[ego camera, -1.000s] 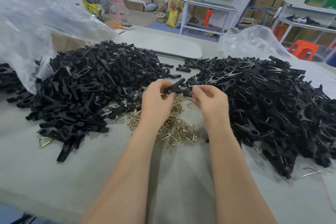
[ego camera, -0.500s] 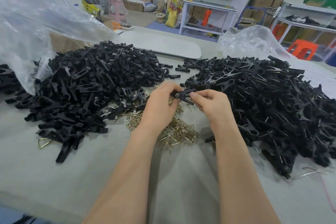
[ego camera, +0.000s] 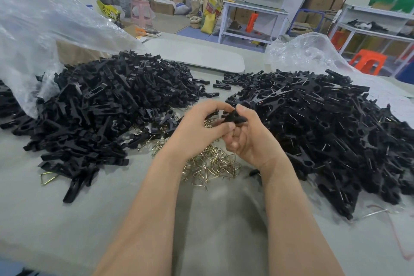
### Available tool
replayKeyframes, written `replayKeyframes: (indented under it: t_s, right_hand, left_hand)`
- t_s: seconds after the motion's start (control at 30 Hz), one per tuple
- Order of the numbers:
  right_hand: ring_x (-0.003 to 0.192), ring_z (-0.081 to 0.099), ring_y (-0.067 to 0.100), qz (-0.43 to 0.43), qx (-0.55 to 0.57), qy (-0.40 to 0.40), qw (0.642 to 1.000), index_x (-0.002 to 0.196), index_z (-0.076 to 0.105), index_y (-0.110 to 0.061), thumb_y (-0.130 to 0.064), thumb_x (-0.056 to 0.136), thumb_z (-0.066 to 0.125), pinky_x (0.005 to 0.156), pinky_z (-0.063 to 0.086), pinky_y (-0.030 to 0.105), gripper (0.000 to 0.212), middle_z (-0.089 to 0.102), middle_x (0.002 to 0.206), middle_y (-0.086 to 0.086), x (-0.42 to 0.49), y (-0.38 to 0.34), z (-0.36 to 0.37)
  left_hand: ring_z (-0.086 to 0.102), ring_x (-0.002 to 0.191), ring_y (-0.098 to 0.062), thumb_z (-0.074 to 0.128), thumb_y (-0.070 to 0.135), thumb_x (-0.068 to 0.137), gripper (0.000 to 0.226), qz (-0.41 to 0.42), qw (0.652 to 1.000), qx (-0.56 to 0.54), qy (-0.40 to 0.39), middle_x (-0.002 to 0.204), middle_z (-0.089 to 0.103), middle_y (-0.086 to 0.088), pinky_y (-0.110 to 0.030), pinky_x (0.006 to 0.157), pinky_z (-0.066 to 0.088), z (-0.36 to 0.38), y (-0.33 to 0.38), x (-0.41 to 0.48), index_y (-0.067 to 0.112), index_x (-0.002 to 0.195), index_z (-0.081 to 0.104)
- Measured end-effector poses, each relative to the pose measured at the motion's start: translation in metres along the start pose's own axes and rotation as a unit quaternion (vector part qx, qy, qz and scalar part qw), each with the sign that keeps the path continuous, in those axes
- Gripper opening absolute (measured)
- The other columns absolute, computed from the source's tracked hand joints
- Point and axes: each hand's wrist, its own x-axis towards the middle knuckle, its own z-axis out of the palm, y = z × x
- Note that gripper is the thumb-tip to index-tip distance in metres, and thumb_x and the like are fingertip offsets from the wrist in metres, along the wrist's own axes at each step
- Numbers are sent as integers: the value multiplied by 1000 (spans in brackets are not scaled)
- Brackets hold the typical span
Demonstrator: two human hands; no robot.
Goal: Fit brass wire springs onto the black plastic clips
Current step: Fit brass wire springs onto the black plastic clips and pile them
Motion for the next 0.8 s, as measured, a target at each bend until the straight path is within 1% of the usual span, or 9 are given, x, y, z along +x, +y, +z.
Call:
replayKeyframes:
  t_s: [0.2, 0.3, 0.4, 0.47, 0.53, 0.6, 0.67, 0.73, 0.8]
  right_hand:
    - [32, 38, 4, -31, 14, 41, 999, 85, 57, -5, -45, 70, 62, 34, 32, 15, 43, 48, 49, -1, 5, 7, 7]
    - [34, 42, 4, -20, 25, 31, 999, 84, 60, -5, -46, 73, 60, 34, 34, 16, 42, 51, 53, 1, 7, 10, 10]
    - [47, 59, 10, 30, 10, 15, 999, 90, 65, -4, -69, 65, 57, 43, 48, 18, 70, 65, 63, 5, 4, 5, 6]
    - [56, 64, 14, 45, -40, 72, 996, 93, 64, -4, -77, 57, 56, 50, 53, 22, 82, 68, 68, 7, 1, -1, 2]
    - [60, 63, 12, 20, -151, 132, 979, 91, 65, -6, -62, 70, 66, 55, 53, 22, 60, 68, 73, 6, 2, -3, 0]
    - [67, 60, 15, -54, -215, 180, 958, 88, 66, -6, -29, 86, 67, 64, 52, 24, 23, 67, 80, 9, 4, -3, 4]
    - [75, 64, 16, -167, -38, 274, 946, 90, 64, -5, -24, 87, 66, 69, 53, 26, 20, 67, 83, 8, 3, -12, 5]
    - [92, 69, 20, -264, 249, 257, 896, 117, 53, 3, -44, 84, 65, 80, 57, 31, 59, 66, 99, 12, -2, -26, 0]
    - [106, 65, 26, -260, 308, 228, 886, 143, 25, 3, -59, 81, 58, 93, 53, 37, 93, 62, 112, 17, -6, -31, -5]
  left_hand:
    - [55, 115, -6, 69, 14, 84, 30, -17, 999, -26, -22, 116, 64, 8, -38, 106, 40, 3, 1, 1, 25, 112, 65]
    - [60, 107, -6, 70, 15, 83, 29, -30, 998, -41, -22, 108, 68, 9, -36, 103, 43, 2, 0, 1, 24, 110, 67]
    - [62, 97, -6, 72, 19, 82, 26, -42, 998, -49, 0, 102, 69, 8, -28, 94, 46, 0, 0, 0, 22, 108, 68]
    - [59, 98, -3, 71, 21, 82, 24, -50, 999, 15, 12, 101, 67, 10, -25, 93, 42, 1, -3, 0, 22, 105, 67]
    - [54, 101, -3, 70, 23, 83, 23, -54, 994, 99, -8, 106, 63, 11, -27, 95, 39, 4, -6, -1, 27, 105, 64]
    - [48, 110, -5, 69, 28, 83, 37, -61, 991, 120, -23, 120, 54, 7, -30, 102, 37, 7, -8, -2, 29, 118, 59]
    - [42, 119, -3, 67, 36, 84, 58, -64, 995, 75, 21, 136, 42, 9, -25, 102, 34, 6, -7, 0, 30, 136, 44]
    - [43, 115, 1, 64, 37, 86, 59, -90, 984, 16, 156, 138, 40, 11, -16, 93, 35, 1, -5, 5, 27, 139, 38]
    - [50, 103, 4, 58, 30, 91, 39, -134, 933, -59, 329, 129, 50, 8, -6, 83, 40, -7, -6, 7, 23, 128, 49]
